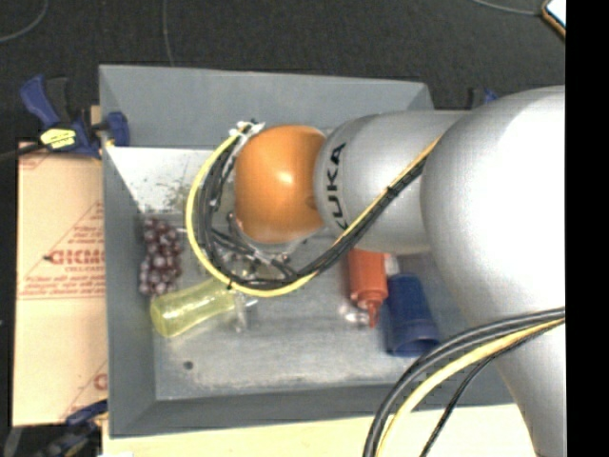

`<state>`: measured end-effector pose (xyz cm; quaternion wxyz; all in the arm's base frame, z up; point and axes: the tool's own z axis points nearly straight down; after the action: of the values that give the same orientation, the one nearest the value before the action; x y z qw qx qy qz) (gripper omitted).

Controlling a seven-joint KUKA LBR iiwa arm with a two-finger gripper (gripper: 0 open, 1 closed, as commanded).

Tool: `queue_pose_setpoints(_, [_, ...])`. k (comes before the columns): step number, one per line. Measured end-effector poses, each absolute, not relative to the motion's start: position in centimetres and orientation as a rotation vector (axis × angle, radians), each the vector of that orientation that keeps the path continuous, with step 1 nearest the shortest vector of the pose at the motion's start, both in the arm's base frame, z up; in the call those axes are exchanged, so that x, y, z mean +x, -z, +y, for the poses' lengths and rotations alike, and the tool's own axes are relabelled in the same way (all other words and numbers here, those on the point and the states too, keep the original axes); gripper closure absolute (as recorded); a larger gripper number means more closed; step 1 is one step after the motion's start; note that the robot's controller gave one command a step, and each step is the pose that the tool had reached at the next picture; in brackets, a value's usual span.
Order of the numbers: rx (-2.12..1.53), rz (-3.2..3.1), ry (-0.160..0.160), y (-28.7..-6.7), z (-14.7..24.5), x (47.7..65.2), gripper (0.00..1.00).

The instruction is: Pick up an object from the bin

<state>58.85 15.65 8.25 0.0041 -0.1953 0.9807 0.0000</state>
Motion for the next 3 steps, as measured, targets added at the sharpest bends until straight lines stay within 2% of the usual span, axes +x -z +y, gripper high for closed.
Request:
queue_pose_setpoints(1, [-0.525, 3.094, -0.004, -6.9, 15.6, 58.0, 0.0])
queue_pose_setpoints(2, [-1.163, 2.909, 0.002, -7.1, 18.9, 56.8, 0.0])
queue_pose_setpoints(3, [-1.164, 2.92, 0.009, -7.0, 20.5, 55.8, 0.0])
